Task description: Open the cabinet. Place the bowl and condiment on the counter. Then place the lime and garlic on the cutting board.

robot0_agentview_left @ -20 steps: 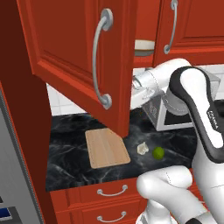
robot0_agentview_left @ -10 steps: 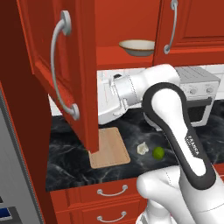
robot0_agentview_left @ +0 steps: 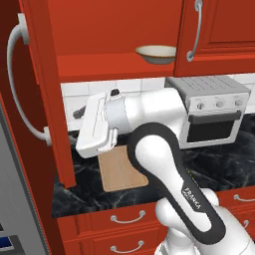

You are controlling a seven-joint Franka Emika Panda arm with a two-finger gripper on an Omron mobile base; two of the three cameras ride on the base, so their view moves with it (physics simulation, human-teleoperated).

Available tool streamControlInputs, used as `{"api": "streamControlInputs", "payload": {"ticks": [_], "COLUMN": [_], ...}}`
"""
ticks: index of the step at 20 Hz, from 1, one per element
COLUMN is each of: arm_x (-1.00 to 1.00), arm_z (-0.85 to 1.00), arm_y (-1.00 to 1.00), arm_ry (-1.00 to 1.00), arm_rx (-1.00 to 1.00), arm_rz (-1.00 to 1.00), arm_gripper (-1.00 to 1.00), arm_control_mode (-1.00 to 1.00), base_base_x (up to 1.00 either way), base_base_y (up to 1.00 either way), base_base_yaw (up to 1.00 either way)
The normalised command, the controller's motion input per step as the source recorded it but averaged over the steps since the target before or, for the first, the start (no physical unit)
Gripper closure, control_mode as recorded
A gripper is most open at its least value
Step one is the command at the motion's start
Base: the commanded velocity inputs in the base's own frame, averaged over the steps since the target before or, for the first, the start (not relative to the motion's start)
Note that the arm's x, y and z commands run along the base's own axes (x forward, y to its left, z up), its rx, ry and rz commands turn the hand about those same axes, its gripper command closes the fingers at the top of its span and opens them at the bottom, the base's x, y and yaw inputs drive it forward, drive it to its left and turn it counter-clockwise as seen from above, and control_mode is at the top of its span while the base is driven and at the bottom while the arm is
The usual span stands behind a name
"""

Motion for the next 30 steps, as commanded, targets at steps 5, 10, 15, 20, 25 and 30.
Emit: {"api": "streamControlInputs", "payload": {"ticks": [5,10,15,20,25,30], "arm_x": [0.0,0.0,0.0,0.0,0.0,0.0], "arm_z": [0.0,0.0,0.12,0.14,0.08,0.0], "arm_y": [0.07,-0.09,-0.57,-0.64,-0.62,-0.47], "arm_ry": [0.0,0.0,0.0,0.03,0.13,0.18], "arm_rx": [-0.03,-0.01,0.02,0.0,-0.05,-0.14], "arm_rz": [0.0,0.0,0.0,-0.04,-0.15,-0.26], "arm_gripper": [-1.0,-1.0,-1.0,-1.0,-1.0,-1.0], "arm_control_mode": [-1.0,-1.0,-1.0,-1.0,-1.0,-1.0], "base_base_x": [0.0,0.0,0.0,0.0,0.0,0.0], "base_base_y": [0.0,0.0,0.0,0.0,0.0,0.0], "base_base_yaw": [0.0,0.0,0.0,0.0,0.0,0.0]}}
